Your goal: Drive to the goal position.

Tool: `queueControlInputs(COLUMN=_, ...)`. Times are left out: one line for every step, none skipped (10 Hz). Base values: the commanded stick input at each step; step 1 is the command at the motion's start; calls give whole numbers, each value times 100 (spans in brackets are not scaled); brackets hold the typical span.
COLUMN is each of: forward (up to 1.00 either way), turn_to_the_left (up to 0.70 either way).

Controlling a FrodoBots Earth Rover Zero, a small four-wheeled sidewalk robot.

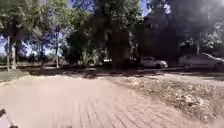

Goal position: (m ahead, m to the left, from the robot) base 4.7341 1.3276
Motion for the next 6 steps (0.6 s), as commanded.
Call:
queueControlInputs(forward=85, turn_to_the_left=34)
queueControlInputs(forward=85, turn_to_the_left=34)
queueControlInputs(forward=85, turn_to_the_left=34)
queueControlInputs(forward=85, turn_to_the_left=16)
queueControlInputs(forward=85, turn_to_the_left=0)
queueControlInputs(forward=85, turn_to_the_left=0)
